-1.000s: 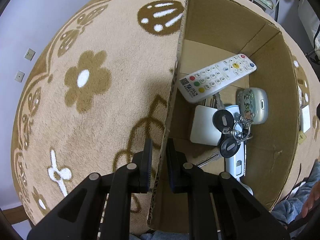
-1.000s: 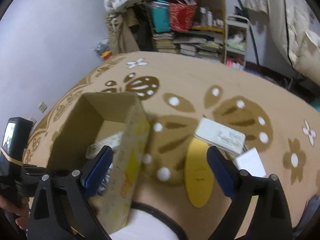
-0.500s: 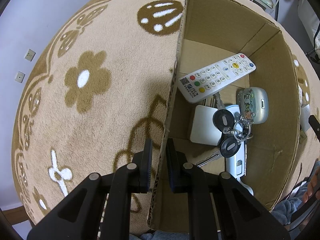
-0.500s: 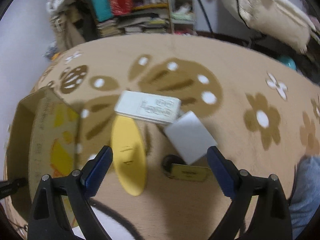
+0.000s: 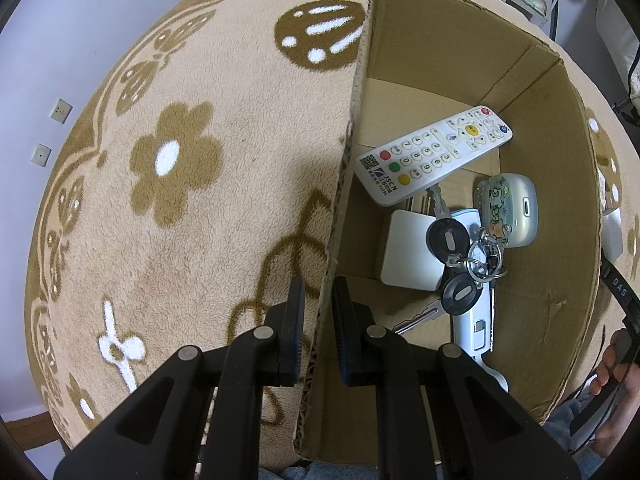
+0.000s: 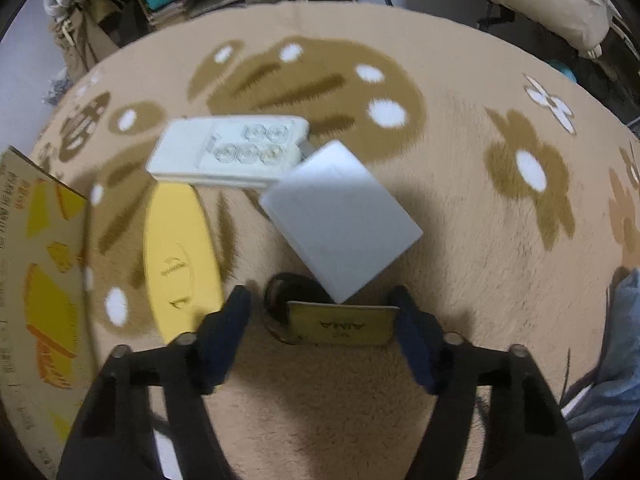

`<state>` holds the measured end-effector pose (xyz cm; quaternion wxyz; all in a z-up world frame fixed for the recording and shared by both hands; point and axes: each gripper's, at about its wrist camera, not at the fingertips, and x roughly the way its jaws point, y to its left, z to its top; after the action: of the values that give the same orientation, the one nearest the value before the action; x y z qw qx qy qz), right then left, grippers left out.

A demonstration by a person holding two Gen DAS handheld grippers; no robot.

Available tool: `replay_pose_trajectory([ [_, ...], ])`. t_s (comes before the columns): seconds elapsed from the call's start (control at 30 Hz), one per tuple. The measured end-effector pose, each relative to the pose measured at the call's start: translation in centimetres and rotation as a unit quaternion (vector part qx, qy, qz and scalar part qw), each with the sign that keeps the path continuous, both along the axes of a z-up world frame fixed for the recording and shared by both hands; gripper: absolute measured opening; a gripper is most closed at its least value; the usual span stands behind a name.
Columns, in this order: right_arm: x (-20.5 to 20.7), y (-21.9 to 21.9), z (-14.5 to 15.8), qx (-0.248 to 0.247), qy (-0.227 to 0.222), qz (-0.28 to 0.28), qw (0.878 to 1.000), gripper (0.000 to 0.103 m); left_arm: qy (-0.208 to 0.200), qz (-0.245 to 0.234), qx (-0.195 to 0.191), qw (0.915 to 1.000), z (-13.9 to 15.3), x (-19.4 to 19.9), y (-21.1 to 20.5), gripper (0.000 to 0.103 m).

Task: Organize rigid objects
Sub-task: 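Grasp the yellow AIMA tag with black fob using the right tool, then carry the yellow tag into the box and open the right tool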

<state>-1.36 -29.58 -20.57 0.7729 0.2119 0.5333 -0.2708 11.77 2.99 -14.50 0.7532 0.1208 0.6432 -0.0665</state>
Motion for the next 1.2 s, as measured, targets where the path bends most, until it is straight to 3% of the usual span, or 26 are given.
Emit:
replay_pose_trajectory([
  [0.17, -0.1, 0.2, -0.1, -0.006, 0.003, 0.003, 1.0, 0.066, 0.0, 0.003, -0.002, 1.0, 0.0, -0.1, 0.1, 0.014],
  [0.27, -0.1, 0.5, -0.2, -0.012, 0.008, 0.01, 1.0, 0.056, 0.001, 0.004, -0.003, 1.0, 0.0, -0.1, 0.1, 0.014],
  [0.6, -0.1, 0.8, 1.2, 0.016, -0.002, 0.009, 1.0, 0.055, 0.0, 0.003, 0.0, 1.0, 0.0, 0.0, 0.1, 0.014],
  [0.87, -0.5, 1.0, 4.9, 0.027, -0.054, -0.002, 0.998, 0.055, 0.002, 0.005, -0.002, 1.0, 0.0, 0.0, 0.0, 0.014],
  [1.2, 0.5, 3.8, 9.7, 0.021, -0.128, 0.054, 0.99, 0.055, 0.001, 0.004, 0.001, 1.0, 0.0, 0.0, 0.0, 0.014],
])
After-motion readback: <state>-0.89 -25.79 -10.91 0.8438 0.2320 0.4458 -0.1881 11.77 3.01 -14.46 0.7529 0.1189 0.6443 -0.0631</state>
